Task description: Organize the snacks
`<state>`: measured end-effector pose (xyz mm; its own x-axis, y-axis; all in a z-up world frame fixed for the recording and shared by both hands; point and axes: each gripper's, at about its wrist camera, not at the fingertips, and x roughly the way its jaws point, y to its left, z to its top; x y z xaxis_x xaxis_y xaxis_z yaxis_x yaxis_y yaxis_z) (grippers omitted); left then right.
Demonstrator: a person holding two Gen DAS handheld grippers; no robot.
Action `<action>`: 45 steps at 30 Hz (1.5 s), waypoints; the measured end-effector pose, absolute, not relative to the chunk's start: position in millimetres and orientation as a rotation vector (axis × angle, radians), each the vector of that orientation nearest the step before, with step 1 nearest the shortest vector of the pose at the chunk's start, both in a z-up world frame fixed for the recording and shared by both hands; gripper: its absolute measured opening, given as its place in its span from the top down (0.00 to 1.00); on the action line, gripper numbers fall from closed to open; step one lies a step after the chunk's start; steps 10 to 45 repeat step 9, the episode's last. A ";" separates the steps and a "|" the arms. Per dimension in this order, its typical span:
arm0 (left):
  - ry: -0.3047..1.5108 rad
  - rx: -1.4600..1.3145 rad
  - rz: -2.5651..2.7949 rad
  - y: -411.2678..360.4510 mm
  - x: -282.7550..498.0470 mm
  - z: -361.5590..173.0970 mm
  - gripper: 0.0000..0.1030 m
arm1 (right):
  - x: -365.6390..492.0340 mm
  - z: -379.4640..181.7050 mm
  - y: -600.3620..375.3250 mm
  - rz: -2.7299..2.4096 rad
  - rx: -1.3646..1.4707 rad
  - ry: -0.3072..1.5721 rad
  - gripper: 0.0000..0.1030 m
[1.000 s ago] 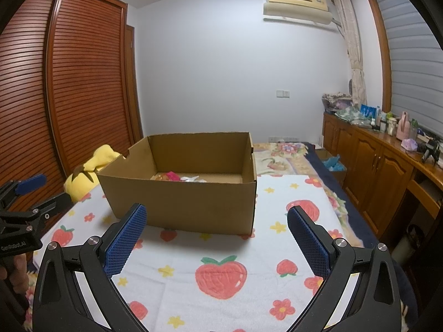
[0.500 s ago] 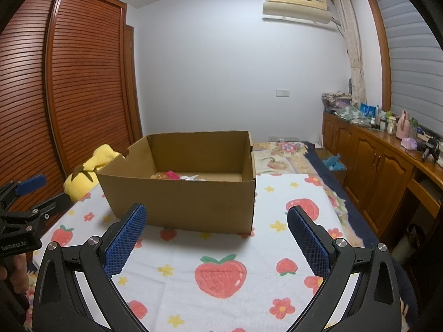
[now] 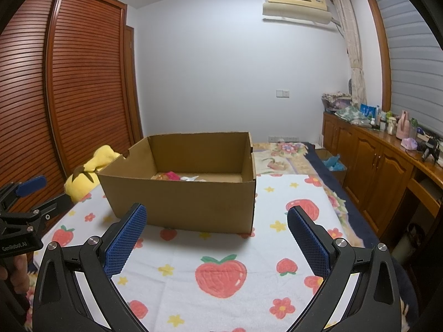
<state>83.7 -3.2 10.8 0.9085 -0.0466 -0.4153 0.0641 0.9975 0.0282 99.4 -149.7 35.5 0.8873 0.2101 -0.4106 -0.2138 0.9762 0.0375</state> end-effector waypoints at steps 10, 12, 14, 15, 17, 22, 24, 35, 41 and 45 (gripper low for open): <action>0.425 0.042 -0.056 -2.9 82.4 10.1 0.10 | 99.0 34.9 -148.2 0.220 -0.009 0.431 0.00; 0.425 0.042 -0.056 -2.9 82.4 10.1 0.10 | 99.0 34.9 -148.2 0.220 -0.009 0.431 0.00; 0.425 0.042 -0.056 -2.9 82.4 10.1 0.10 | 99.0 34.9 -148.2 0.220 -0.009 0.431 0.00; 0.425 0.042 -0.056 -2.9 82.4 10.1 0.10 | 99.0 34.9 -148.2 0.220 -0.009 0.431 0.00; 0.425 0.042 -0.056 -2.9 82.4 10.1 0.10 | 99.0 34.9 -148.2 0.220 -0.009 0.431 0.00; 0.425 0.042 -0.056 -2.9 82.4 10.1 0.10 | 99.0 34.9 -148.2 0.220 -0.009 0.431 0.00; 0.425 0.042 -0.056 -2.9 82.4 10.1 0.10 | 99.0 34.9 -148.2 0.220 -0.009 0.431 0.00; 0.425 0.042 -0.056 -2.9 82.4 10.1 0.10 | 99.0 34.9 -148.2 0.220 -0.009 0.431 0.00; 0.425 0.042 -0.056 -2.9 82.4 10.1 0.10 | 99.0 34.9 -148.2 0.220 -0.009 0.431 0.00; 0.425 0.042 -0.056 -2.9 82.4 10.1 0.10 | 99.0 34.9 -148.2 0.220 -0.009 0.431 0.00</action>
